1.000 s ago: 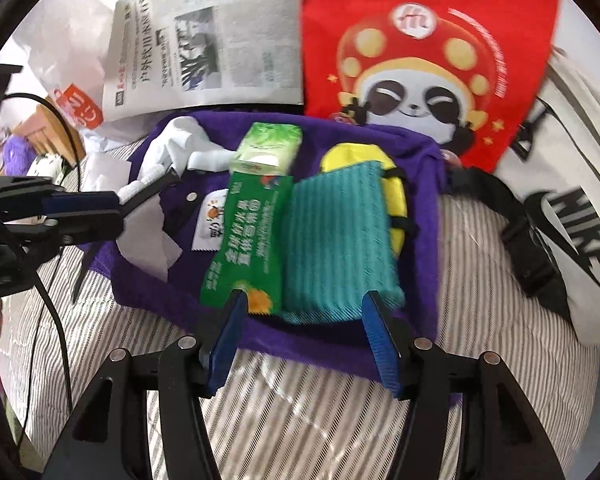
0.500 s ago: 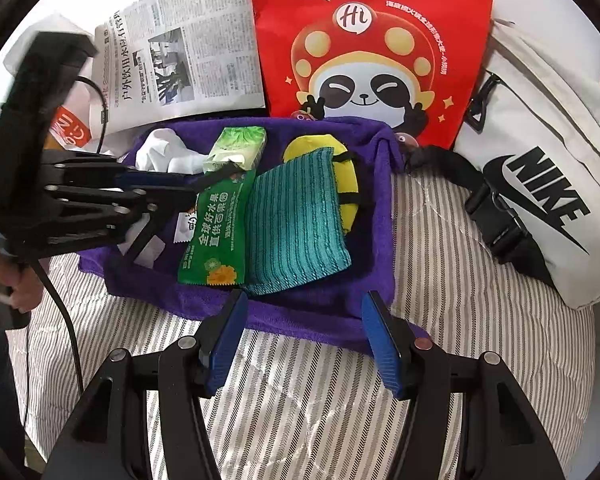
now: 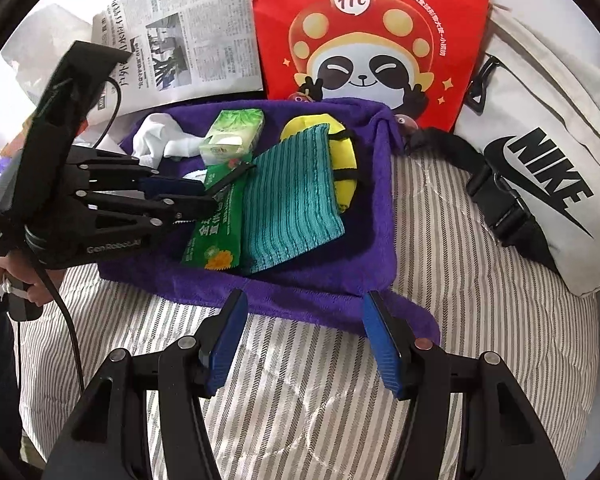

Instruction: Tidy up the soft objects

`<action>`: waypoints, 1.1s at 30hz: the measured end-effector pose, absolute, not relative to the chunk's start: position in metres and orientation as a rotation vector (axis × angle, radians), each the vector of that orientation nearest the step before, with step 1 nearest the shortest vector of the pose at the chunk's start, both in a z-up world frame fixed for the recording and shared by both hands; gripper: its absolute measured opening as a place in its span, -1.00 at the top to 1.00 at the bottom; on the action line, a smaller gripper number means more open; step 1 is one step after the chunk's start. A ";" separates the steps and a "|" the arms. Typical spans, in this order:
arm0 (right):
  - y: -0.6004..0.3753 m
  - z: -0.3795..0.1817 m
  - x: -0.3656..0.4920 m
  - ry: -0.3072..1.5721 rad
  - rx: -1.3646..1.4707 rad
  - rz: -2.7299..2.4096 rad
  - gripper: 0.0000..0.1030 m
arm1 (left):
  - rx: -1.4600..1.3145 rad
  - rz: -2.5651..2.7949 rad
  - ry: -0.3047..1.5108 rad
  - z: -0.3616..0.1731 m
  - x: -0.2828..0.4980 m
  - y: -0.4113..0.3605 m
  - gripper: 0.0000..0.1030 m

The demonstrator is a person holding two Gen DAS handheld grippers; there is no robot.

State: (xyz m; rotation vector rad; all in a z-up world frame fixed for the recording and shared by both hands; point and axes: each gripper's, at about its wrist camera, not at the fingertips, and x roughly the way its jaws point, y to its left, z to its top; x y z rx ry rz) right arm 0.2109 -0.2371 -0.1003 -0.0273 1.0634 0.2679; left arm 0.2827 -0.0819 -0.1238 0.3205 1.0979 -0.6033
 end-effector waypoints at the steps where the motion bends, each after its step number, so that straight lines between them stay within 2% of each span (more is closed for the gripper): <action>1: -0.237 -0.100 0.209 1.063 -0.028 0.270 -0.15 | 0.323 -0.600 1.101 -0.125 0.281 -0.082 0.56; 4: -0.239 -0.099 0.206 1.063 -0.021 0.267 -0.15 | 0.294 -0.605 1.111 -0.123 0.279 -0.080 0.39; 6: -0.242 -0.100 0.203 1.066 -0.011 0.265 -0.15 | 0.279 -0.601 1.116 -0.121 0.277 -0.078 0.11; 12: -0.249 -0.094 0.191 1.053 0.024 0.257 -0.16 | 0.222 -0.566 1.095 -0.105 0.270 -0.063 0.03; 16: -0.247 -0.085 0.183 1.039 -0.004 0.201 -0.30 | 0.151 -0.548 1.091 -0.088 0.265 -0.052 -0.11; 18: -0.246 -0.080 0.180 1.033 -0.008 0.192 -0.36 | 0.116 -0.531 1.079 -0.078 0.260 -0.044 -0.30; 25: -0.244 -0.059 0.168 1.012 0.050 0.154 -0.52 | 0.050 -0.491 1.029 -0.050 0.233 -0.024 -0.46; 29: -0.237 -0.044 0.160 1.000 0.062 0.132 -0.65 | 0.023 -0.430 0.992 -0.038 0.211 -0.005 -0.66; 33: -0.228 -0.030 0.149 0.973 0.061 0.122 -0.82 | 0.026 -0.346 0.981 -0.030 0.184 0.012 -0.71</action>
